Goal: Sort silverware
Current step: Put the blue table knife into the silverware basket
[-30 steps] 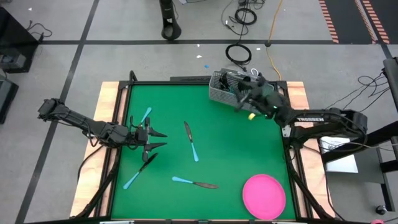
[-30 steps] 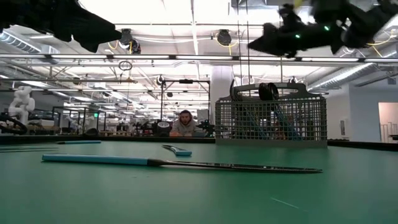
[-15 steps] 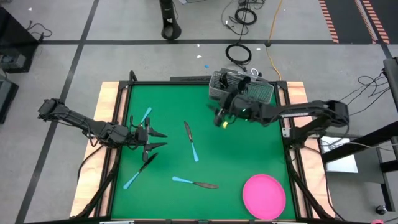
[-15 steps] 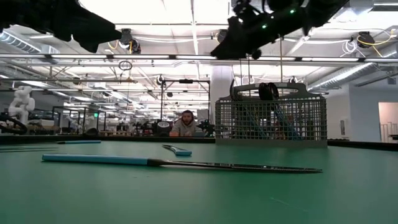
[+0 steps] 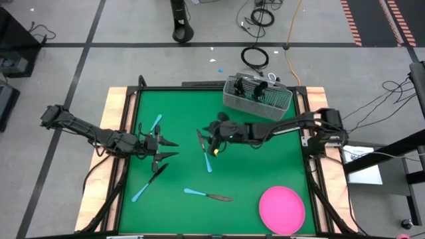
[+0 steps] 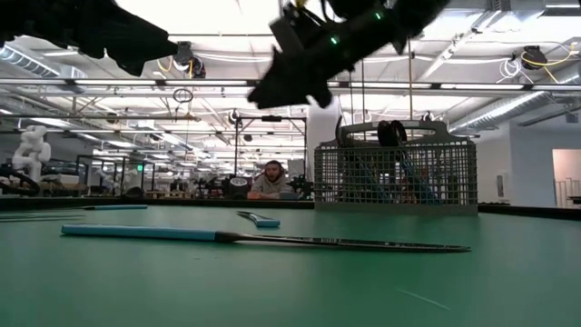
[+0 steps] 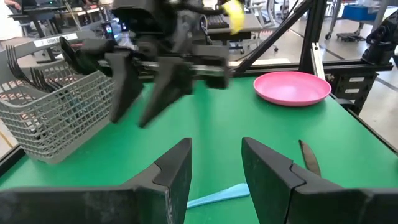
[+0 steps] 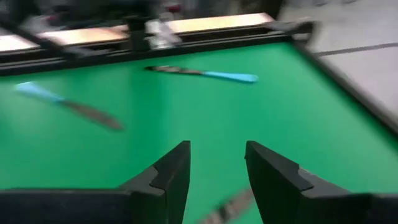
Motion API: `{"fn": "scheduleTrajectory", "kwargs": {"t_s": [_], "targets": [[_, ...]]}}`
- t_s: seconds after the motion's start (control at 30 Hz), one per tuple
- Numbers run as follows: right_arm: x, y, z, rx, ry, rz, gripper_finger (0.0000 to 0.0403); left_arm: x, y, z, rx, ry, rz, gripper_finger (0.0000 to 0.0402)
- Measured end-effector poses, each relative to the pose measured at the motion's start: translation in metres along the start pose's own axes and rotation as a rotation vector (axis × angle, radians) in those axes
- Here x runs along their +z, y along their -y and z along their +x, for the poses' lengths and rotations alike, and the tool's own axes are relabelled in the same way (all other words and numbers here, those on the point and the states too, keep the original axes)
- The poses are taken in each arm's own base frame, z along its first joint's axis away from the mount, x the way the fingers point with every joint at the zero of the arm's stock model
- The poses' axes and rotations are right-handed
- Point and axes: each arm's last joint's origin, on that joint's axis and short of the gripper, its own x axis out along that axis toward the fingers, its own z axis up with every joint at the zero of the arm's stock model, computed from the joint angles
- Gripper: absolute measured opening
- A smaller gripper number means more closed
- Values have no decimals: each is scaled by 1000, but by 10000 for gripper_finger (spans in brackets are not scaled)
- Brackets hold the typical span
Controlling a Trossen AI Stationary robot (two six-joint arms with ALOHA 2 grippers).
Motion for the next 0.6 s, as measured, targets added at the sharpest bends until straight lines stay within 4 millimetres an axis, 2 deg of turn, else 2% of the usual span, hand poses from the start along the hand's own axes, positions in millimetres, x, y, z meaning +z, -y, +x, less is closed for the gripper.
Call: {"fn": "scheduleTrajectory", "kwargs": {"t_s": [0.13, 0.27, 0.33, 0.43, 0.6], "targets": [[12, -26, 14, 109, -45, 2, 140, 0, 0, 0, -3, 2, 0, 143], [17, -39, 31, 31, -77, 191, 140, 0, 0, 0, -3, 3, -1, 143], [16, -42, 39, -5, -106, 219, 140, 0, 0, 0, -3, 3, -1, 143], [8, -44, 51, -36, -178, 208, 139, 0, 0, 0, -4, 4, -2, 143], [-9, -44, 61, -86, -250, 287, 139, 0, 0, 0, -7, 2, -1, 143]]}}
